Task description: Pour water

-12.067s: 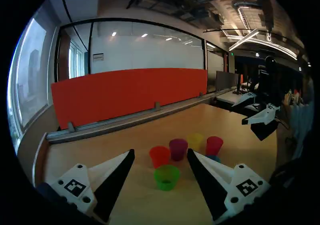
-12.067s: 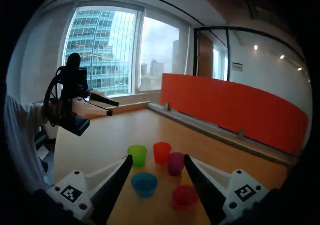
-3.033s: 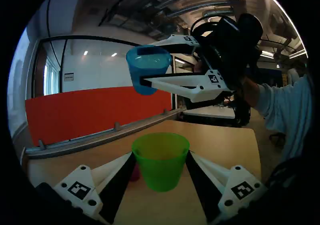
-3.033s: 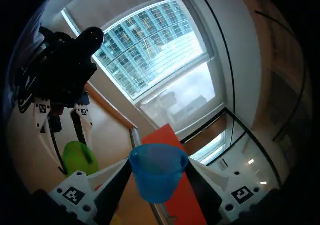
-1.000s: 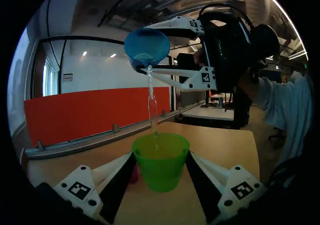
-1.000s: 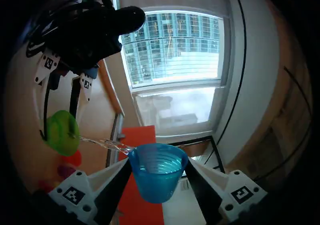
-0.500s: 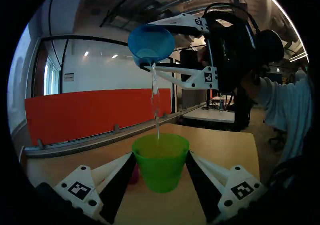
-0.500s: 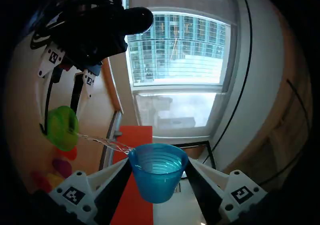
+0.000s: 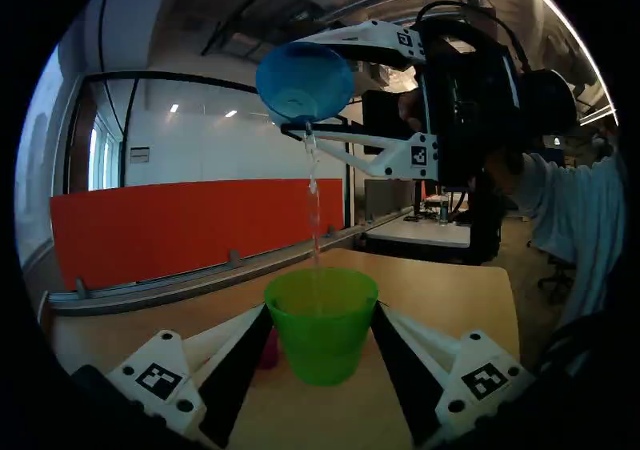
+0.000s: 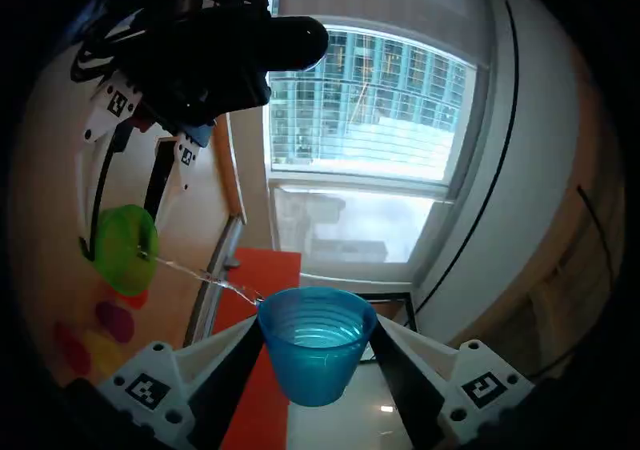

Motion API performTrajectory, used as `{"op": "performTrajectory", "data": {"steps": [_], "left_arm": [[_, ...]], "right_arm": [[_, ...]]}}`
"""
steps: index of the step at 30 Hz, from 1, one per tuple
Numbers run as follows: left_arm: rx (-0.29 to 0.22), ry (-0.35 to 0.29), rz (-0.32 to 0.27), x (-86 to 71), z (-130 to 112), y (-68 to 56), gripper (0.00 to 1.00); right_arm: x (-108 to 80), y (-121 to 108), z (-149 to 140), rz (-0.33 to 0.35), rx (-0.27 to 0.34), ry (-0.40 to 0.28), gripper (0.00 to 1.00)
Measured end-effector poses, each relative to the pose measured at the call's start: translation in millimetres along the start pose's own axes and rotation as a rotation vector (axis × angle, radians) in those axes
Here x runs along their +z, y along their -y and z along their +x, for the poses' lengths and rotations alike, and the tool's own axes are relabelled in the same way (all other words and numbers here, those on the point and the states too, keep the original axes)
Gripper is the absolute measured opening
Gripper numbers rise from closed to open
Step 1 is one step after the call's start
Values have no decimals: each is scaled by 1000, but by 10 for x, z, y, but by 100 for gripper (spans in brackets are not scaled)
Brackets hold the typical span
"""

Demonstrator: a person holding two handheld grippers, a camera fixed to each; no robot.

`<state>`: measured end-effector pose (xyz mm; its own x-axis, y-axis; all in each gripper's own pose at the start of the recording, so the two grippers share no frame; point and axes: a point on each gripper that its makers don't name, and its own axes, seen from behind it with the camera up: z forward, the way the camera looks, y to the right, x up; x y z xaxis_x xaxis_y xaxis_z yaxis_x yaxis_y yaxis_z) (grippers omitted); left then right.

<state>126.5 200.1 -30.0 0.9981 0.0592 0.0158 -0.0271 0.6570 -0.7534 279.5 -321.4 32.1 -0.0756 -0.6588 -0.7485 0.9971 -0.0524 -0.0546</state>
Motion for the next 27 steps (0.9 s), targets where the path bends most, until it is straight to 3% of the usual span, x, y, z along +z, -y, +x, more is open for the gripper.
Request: {"op": "performTrajectory", "data": {"steps": [15, 22, 27], "left_arm": [[3, -3, 4, 1, 16, 7, 85], [2, -5, 3, -3, 20, 1, 85], [6, -4, 5, 0, 26, 9, 85]], "right_arm": [[14, 4, 65, 1, -91, 0, 91], [19, 6, 45, -1, -53, -4, 91], [12, -6, -20, -10, 38, 5, 91]]}}
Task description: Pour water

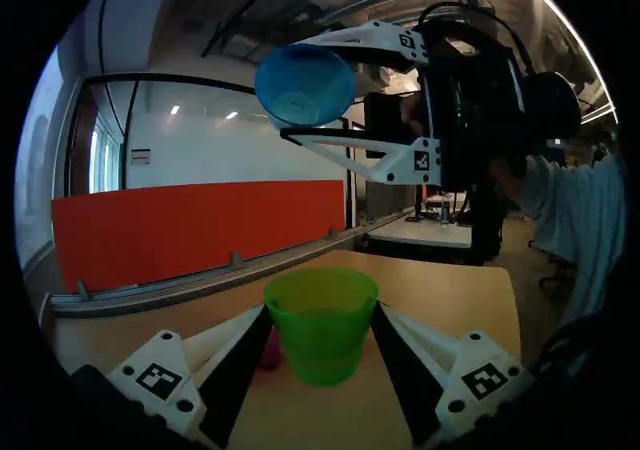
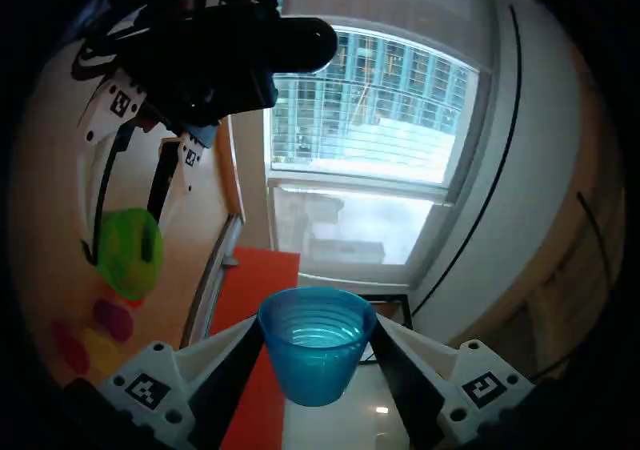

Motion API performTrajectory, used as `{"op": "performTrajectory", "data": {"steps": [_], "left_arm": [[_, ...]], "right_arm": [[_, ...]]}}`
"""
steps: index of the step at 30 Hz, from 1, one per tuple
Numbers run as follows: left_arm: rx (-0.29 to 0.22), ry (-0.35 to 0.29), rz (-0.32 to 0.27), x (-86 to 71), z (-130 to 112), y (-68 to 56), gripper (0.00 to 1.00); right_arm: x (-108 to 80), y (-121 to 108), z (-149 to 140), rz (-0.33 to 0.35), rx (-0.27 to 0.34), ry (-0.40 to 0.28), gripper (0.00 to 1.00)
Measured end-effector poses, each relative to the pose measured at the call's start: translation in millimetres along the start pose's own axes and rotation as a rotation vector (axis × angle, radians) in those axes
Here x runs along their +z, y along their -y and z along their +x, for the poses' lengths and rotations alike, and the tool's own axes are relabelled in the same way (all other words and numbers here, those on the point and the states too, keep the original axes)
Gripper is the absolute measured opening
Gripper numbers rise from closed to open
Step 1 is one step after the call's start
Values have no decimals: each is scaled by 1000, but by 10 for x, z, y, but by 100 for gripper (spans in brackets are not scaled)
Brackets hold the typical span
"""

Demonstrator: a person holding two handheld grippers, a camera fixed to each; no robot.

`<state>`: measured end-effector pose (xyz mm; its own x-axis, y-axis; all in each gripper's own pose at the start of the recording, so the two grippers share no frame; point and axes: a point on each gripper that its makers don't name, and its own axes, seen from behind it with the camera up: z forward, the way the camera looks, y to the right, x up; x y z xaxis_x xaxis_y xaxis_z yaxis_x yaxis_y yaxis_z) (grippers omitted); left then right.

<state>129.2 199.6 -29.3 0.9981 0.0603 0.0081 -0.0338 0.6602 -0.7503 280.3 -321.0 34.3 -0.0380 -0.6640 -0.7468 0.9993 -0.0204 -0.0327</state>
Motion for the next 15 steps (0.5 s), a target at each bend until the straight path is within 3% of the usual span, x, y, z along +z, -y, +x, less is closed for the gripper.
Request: {"op": "performTrajectory", "data": {"steps": [6, 15], "left_arm": [[10, 0, 3, -8, 19, 9, 85], [16, -2, 13, -9, 52, 28, 85]], "right_arm": [[-30, 39, -116, 3, 206, 9, 91], [-137, 72, -71, -6, 652, -3, 91]]}}
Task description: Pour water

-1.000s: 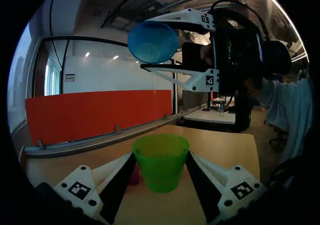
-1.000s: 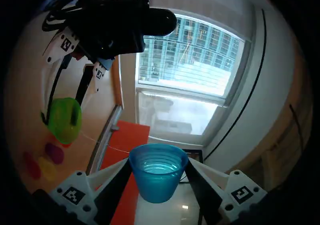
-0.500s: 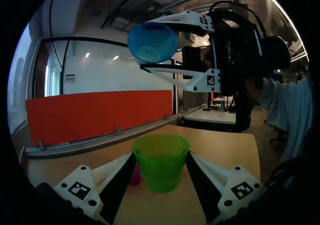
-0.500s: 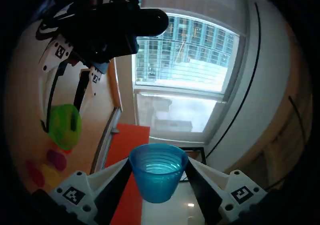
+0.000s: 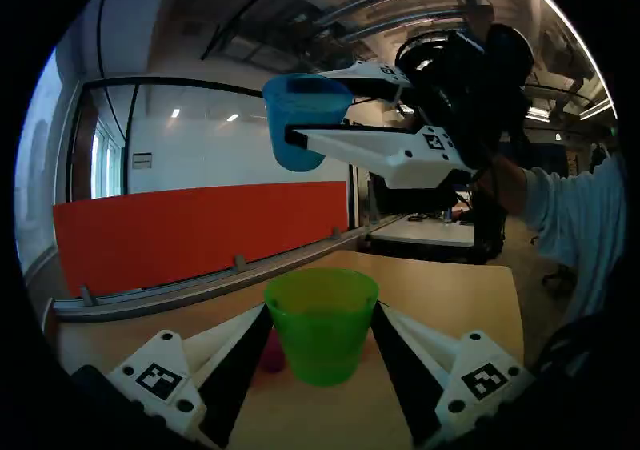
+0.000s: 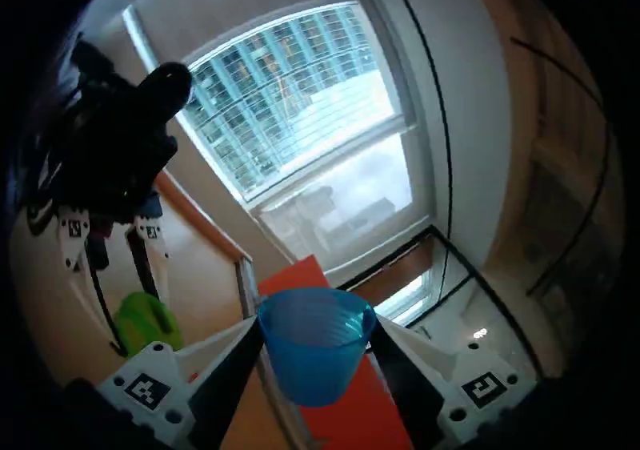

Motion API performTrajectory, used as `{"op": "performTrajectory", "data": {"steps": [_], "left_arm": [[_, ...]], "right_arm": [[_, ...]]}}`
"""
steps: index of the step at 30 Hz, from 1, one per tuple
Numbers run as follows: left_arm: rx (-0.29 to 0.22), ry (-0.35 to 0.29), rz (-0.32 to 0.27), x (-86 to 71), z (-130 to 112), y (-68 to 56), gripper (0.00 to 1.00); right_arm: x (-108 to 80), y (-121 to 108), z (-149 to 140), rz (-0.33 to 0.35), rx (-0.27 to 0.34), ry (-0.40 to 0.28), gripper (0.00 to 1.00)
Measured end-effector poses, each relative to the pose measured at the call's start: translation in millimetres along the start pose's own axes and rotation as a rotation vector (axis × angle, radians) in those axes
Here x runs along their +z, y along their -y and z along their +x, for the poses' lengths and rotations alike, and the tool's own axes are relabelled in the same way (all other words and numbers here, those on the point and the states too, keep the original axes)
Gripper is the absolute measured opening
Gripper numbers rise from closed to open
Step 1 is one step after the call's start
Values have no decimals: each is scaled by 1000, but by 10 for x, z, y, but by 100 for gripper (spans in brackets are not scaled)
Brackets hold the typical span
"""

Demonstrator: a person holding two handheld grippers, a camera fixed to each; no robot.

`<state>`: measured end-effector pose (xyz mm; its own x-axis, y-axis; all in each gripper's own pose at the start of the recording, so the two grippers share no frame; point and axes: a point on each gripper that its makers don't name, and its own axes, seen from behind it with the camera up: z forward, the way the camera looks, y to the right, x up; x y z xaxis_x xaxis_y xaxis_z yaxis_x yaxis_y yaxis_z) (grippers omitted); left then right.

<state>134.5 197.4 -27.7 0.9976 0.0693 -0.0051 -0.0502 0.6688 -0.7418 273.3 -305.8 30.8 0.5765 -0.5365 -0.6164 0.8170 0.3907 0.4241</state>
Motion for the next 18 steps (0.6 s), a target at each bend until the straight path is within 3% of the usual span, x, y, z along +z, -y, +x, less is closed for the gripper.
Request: {"op": "performTrajectory", "data": {"steps": [14, 18], "left_arm": [[18, 8, 15, 6, -3, 34, 85], [20, 9, 19, 6, 1, 49, 85]], "right_arm": [[-194, 177, -78, 28, 604, 46, 91], [-241, 186, -77, 36, 730, 45, 91]]}}
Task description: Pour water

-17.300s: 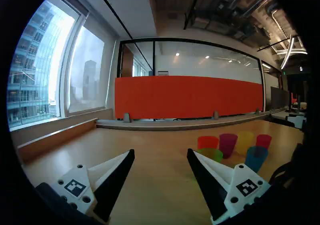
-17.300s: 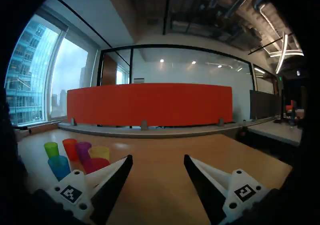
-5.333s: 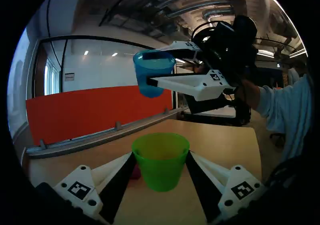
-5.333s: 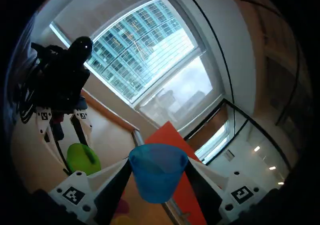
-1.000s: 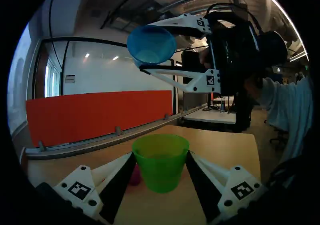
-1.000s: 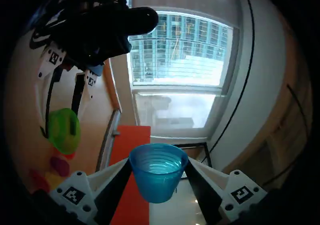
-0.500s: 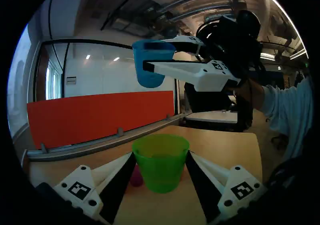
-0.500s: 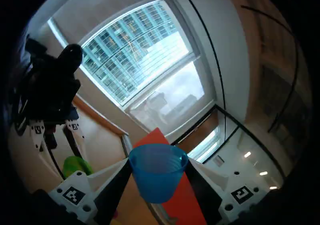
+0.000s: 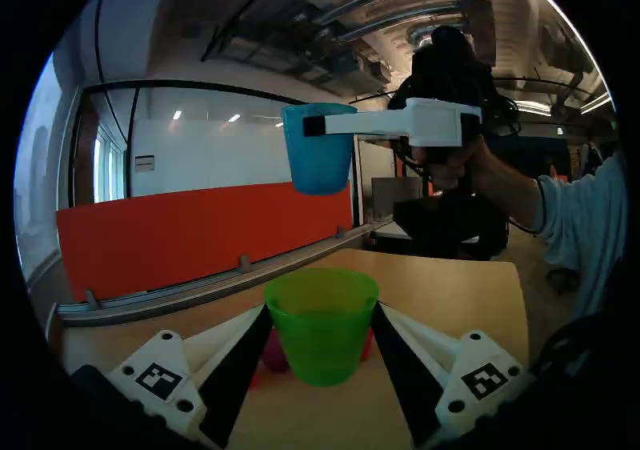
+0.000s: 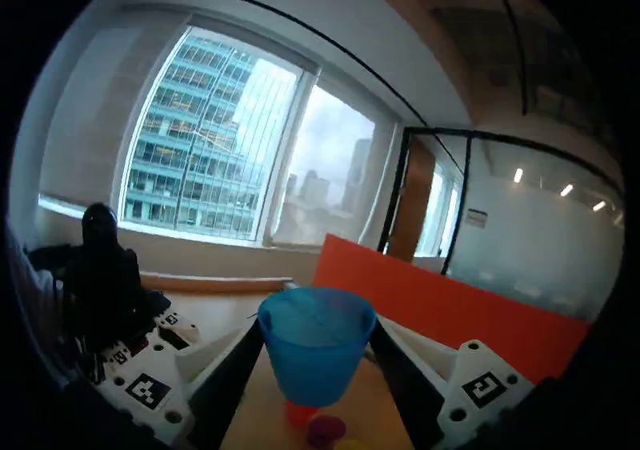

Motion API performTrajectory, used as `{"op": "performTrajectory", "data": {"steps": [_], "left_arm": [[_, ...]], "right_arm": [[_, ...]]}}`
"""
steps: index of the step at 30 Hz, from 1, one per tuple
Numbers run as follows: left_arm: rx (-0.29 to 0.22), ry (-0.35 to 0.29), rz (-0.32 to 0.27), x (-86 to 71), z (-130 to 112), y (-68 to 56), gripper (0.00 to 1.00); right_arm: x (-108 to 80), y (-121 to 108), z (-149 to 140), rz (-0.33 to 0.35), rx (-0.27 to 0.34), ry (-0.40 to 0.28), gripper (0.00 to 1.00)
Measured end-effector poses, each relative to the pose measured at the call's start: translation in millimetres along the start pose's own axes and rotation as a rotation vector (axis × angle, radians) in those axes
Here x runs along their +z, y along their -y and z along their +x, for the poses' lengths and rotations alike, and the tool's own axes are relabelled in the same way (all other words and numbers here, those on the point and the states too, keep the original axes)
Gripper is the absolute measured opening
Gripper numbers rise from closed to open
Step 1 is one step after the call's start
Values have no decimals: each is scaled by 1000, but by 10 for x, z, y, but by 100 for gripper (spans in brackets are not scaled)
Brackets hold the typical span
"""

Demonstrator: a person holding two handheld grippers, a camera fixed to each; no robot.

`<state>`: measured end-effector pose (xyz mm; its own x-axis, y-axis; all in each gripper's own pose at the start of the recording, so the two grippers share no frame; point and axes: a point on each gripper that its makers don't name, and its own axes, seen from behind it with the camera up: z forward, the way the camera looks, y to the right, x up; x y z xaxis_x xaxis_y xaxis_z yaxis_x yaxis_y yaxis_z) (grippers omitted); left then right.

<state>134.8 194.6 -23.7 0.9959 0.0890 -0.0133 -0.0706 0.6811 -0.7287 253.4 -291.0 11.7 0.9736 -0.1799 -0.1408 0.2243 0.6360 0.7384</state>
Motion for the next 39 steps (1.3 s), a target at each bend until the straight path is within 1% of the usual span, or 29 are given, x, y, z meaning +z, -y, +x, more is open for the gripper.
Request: {"op": "performTrajectory", "data": {"steps": [3, 11, 18, 24, 29, 35, 39], "left_arm": [[0, 2, 3, 2, -1, 14, 85], [3, 17, 18, -23, -45, 90, 85], [-1, 40, 32, -59, -137, 170, 85], [-3, 67, 37, -69, -233, 199, 85], [-5, 97, 37, -80, -319, 218, 85], [-1, 144, 42, -88, -450, 268, 85], [-2, 180, 40, -86, -569, 270, 85]], "right_arm": [[-36, -12, -4, 4, 46, -4, 91], [-138, -76, -176, -8, 101, 12, 91], [-291, -214, -441, -49, 87, 41, 92], [-390, -224, -607, -51, 101, 54, 92], [-445, -220, -806, -53, 95, 71, 92], [-459, -124, -1050, -24, 97, 96, 92], [-452, -54, -1198, -2, 92, 114, 92]]}}
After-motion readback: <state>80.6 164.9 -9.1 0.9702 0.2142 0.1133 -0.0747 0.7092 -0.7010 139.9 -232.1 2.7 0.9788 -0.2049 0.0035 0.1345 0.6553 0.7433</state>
